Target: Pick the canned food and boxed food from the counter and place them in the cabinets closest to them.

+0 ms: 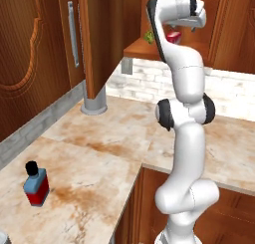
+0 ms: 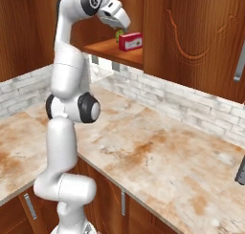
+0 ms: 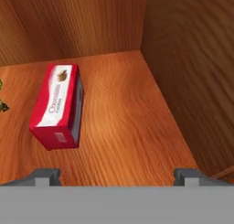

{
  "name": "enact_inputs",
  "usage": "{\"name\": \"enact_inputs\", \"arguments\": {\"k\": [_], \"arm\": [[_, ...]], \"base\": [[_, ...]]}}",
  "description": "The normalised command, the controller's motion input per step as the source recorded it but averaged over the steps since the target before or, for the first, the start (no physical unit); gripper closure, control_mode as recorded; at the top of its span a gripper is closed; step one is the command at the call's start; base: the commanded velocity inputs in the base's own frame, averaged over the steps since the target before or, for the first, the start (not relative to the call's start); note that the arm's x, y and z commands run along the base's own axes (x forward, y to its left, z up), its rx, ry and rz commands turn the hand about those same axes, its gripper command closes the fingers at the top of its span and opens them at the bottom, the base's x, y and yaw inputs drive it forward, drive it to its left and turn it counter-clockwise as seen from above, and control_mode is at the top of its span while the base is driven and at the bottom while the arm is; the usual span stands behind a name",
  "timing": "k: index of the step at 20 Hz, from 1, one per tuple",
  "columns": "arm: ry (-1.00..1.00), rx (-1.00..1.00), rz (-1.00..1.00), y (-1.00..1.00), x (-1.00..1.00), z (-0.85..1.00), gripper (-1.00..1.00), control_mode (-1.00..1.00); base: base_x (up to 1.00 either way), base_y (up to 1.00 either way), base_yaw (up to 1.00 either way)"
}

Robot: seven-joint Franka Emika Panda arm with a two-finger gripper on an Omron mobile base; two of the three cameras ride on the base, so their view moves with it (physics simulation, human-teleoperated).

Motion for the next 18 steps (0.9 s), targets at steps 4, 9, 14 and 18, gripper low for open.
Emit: {"name": "enact_inputs", "arguments": {"k": [4, 9, 14, 18], "arm": [[-0.21, 0.01, 0.0, -0.12, -1.0, -0.37, -1.0, -1.0], [-0.25, 0.02, 0.0, -0.1, -1.0, -0.41, -1.0, -1.0], [-0.3, 0.01, 0.0, -0.05, -1.0, -0.27, -1.0, -1.0], [-0.4, -0.02, 0.0, 0.0, -1.0, -0.14, -1.0, -1.0]], "base": [[0.0, 0.0, 0.0], [0.0, 0.0, 0.0], [0.0, 0.0, 0.0], [0.0, 0.0, 0.0]]}}
